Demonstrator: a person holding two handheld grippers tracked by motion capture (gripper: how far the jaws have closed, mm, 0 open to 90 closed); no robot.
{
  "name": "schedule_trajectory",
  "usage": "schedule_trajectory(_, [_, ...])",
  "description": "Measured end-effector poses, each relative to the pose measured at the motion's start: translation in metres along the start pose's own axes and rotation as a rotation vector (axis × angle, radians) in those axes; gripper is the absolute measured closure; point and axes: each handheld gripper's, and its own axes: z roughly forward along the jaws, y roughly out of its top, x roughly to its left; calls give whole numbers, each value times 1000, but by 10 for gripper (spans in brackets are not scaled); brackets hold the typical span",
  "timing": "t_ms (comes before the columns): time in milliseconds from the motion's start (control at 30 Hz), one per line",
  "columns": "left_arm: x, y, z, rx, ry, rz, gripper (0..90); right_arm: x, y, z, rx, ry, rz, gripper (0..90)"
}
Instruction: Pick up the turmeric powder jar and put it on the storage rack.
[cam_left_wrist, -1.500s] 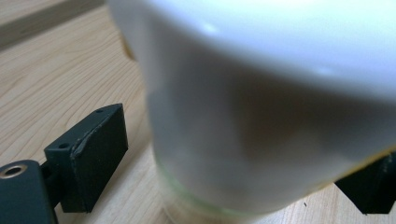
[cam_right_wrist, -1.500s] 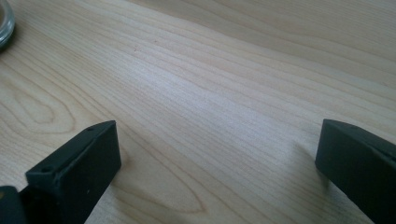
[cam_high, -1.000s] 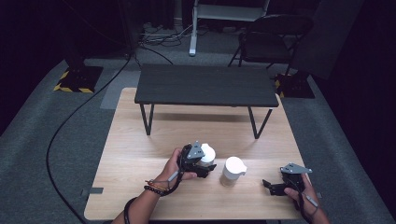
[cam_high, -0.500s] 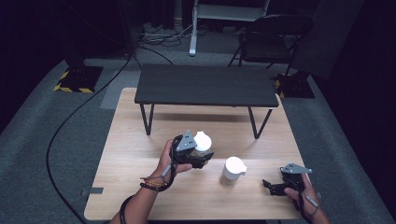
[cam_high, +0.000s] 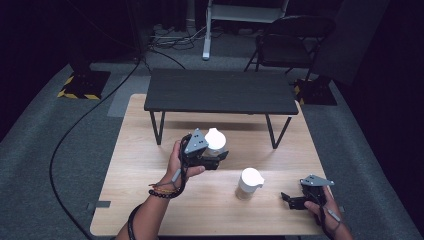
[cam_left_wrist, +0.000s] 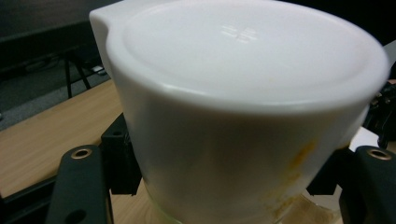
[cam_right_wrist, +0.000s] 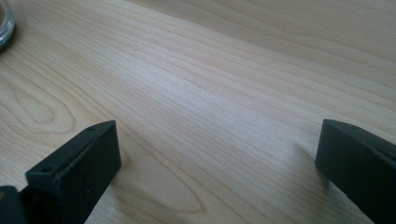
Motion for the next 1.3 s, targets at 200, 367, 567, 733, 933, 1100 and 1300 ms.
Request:
schedule_trajectory(200, [0, 13, -5, -23, 14, 9, 305, 0, 0, 0, 0, 0, 0, 0])
schedule_trajectory(367, [1, 24, -9, -54, 33, 15, 305, 0, 0, 0, 0, 0, 0, 0])
schedule_trajectory(567, [5, 37, -13, -83, 55, 13, 305, 0, 0, 0, 0, 0, 0, 0])
schedule_trajectory(733, [10, 48, -17, -109, 67, 11, 306, 0, 0, 0, 0, 0, 0, 0])
schedule_trajectory(933, [16, 62, -20, -126, 91, -2, 306, 0, 0, 0, 0, 0, 0, 0])
schedule_trajectory(1100, [20, 73, -22, -132, 114, 1, 306, 0, 0, 0, 0, 0, 0, 0])
schedule_trajectory(1300, [25, 84, -23, -138, 140, 0, 306, 0, 0, 0, 0, 0, 0, 0])
